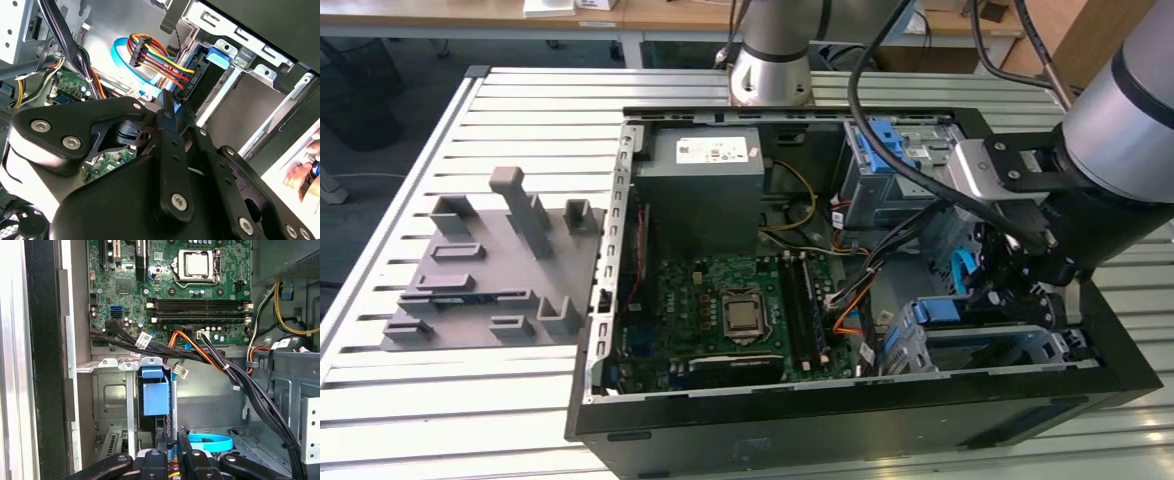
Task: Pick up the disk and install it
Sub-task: 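Insert the second disk wire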
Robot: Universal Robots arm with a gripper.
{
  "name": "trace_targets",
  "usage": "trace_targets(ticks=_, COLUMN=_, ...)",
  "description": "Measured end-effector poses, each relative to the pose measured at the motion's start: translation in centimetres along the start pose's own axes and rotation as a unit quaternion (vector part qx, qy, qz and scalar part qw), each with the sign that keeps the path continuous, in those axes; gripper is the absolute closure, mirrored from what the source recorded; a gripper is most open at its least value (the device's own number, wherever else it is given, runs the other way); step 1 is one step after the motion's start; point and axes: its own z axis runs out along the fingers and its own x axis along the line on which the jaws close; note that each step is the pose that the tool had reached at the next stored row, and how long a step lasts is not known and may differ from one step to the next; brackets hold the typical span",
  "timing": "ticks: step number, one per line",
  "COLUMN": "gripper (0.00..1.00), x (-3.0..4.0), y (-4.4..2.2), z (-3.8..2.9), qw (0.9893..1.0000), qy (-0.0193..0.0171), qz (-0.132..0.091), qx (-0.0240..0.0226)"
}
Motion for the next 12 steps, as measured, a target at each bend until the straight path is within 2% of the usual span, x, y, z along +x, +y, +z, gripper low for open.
trace_targets(ticks=5, gripper=0.77, x=0.04, y=0.0, z=0.02, qw=1.0, qy=-0.0018, qz=0.0, qx=-0.0001)
trace_targets(ticks=12, gripper=0.77, x=0.3, y=-0.01, z=0.01, qw=1.0, qy=-0.0019, qz=0.0, qx=-0.0001)
